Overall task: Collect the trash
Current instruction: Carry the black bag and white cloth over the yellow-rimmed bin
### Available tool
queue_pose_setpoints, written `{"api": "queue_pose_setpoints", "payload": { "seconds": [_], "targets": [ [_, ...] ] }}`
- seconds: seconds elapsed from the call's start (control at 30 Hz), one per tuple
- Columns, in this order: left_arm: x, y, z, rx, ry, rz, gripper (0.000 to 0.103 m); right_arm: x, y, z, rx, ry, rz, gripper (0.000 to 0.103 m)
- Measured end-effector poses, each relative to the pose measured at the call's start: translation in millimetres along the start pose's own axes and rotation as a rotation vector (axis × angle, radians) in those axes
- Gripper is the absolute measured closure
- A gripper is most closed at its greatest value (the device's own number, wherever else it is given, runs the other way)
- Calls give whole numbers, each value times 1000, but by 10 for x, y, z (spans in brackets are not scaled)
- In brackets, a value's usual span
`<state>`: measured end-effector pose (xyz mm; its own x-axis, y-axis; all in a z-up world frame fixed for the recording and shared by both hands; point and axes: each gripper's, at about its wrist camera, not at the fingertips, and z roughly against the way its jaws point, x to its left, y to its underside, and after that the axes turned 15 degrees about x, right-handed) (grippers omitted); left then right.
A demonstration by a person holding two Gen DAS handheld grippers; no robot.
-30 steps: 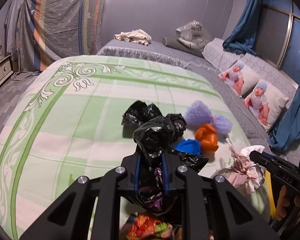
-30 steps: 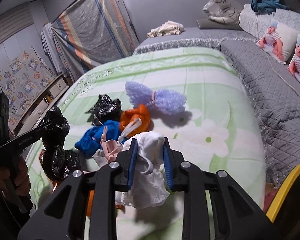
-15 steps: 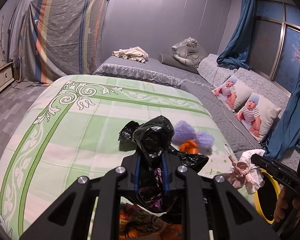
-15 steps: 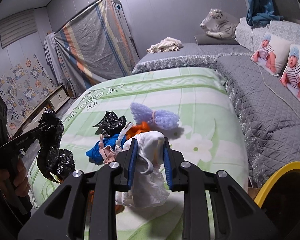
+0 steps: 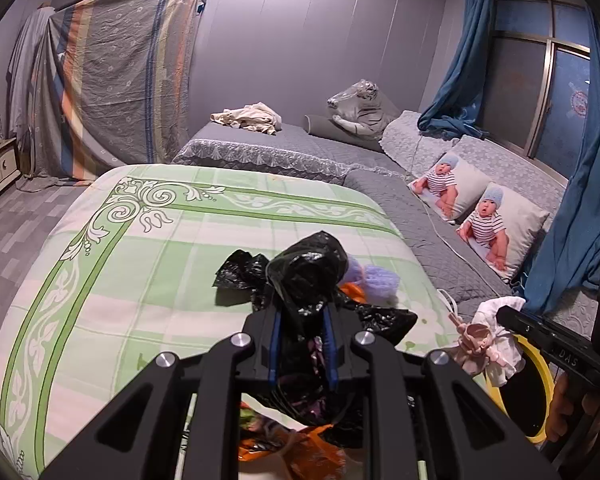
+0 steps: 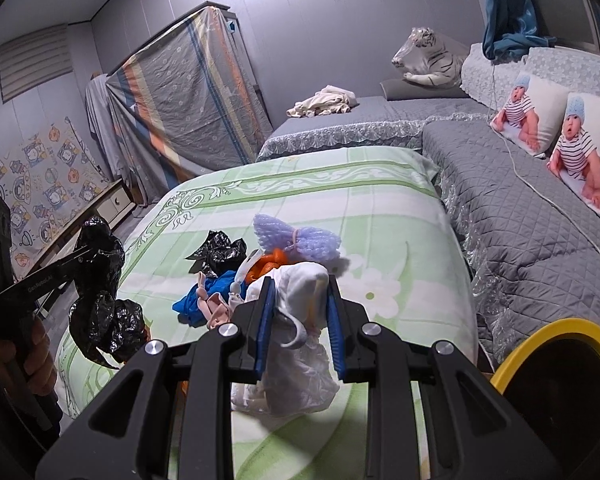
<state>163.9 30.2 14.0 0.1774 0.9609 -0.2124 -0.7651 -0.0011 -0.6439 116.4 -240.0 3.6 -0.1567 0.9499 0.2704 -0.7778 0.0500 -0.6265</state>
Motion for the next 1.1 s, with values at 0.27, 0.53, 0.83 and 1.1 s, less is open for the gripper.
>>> {"api": "queue_pose_setpoints", "payload": {
  "seconds": [0.27, 0.53, 0.83, 1.1],
  "targets": [
    [-222, -23, 72, -15, 29, -25, 87, -145, 29, 259, -37, 24, -33, 80],
    [-523, -37, 71, -12, 73, -68, 87, -375, 69, 529, -77, 61, -76, 80],
    [-966, -75, 46, -13, 137, -134, 87, -719, 161, 866, -119, 118, -143, 80],
    [-1404, -50, -12, 3, 204, -198, 87, -1012, 297, 1119, -148, 170, -206, 80]
  ]
}}
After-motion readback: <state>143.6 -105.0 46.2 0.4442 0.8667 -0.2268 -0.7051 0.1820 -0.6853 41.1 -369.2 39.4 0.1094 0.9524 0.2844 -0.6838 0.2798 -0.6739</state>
